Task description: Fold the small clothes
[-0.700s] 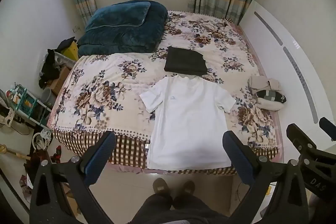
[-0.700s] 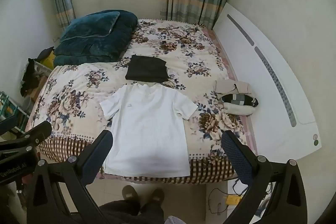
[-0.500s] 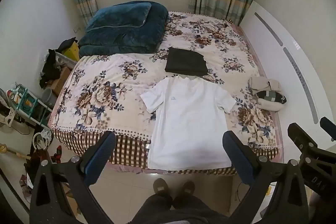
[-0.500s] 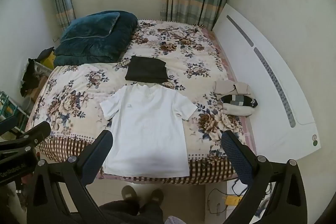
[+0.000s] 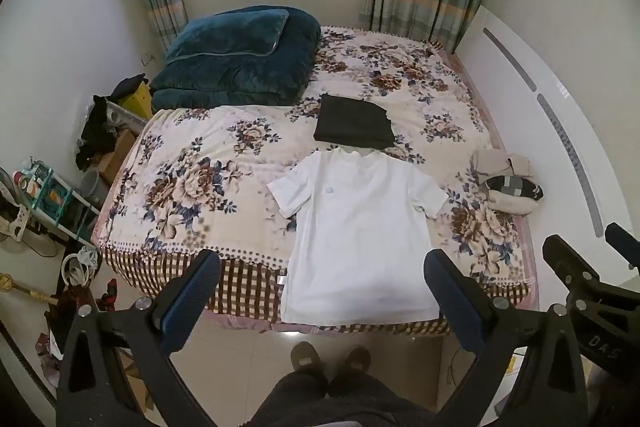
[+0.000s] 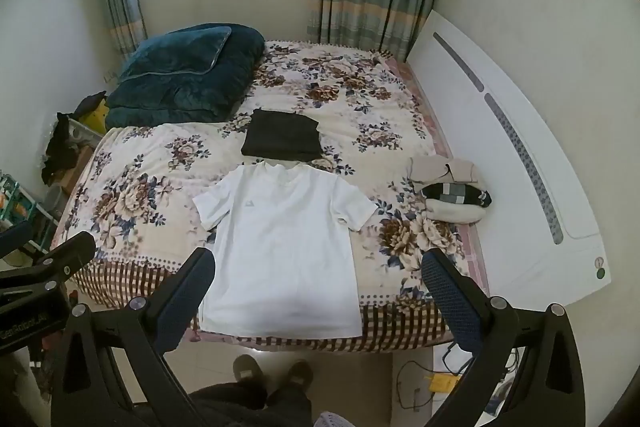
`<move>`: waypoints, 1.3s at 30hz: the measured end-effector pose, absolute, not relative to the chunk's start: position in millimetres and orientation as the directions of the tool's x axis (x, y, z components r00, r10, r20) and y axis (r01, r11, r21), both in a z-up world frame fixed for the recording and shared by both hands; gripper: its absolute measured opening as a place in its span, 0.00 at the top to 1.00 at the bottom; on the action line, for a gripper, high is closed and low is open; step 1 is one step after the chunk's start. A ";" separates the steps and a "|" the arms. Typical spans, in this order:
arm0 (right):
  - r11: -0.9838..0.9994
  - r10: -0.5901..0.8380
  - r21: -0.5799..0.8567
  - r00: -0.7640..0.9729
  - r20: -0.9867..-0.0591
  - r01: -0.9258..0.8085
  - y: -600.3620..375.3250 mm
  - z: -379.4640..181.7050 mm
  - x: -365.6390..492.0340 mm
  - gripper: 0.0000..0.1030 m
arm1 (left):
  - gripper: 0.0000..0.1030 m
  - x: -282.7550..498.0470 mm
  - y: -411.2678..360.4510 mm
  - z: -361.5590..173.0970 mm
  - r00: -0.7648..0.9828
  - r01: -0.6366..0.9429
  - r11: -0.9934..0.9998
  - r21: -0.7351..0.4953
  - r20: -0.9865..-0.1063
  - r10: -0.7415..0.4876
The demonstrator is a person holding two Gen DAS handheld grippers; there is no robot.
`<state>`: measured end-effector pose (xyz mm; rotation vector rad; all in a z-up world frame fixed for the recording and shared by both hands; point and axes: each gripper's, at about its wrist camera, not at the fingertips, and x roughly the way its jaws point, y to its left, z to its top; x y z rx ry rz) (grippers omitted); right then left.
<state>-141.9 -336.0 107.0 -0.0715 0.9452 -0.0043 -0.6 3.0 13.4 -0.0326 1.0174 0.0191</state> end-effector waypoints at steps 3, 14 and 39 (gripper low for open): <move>0.998 -0.035 -0.063 0.586 -0.809 -0.027 -338.5 106.1 -141.6 0.00 | 0.00 -1.0 4.7 16.8 0.528 -0.033 0.999 -0.020 -0.850 0.001; 0.998 -0.035 -0.064 0.590 -0.807 -0.029 -340.4 111.4 -145.1 0.00 | 0.00 -2.2 5.8 26.4 0.535 -0.039 0.999 -0.014 -0.845 0.009; 0.997 -0.032 -0.063 0.595 -0.803 -0.032 -331.1 119.8 -146.5 0.00 | 0.00 2.0 12.7 34.5 0.546 -0.040 0.999 -0.017 -0.837 0.007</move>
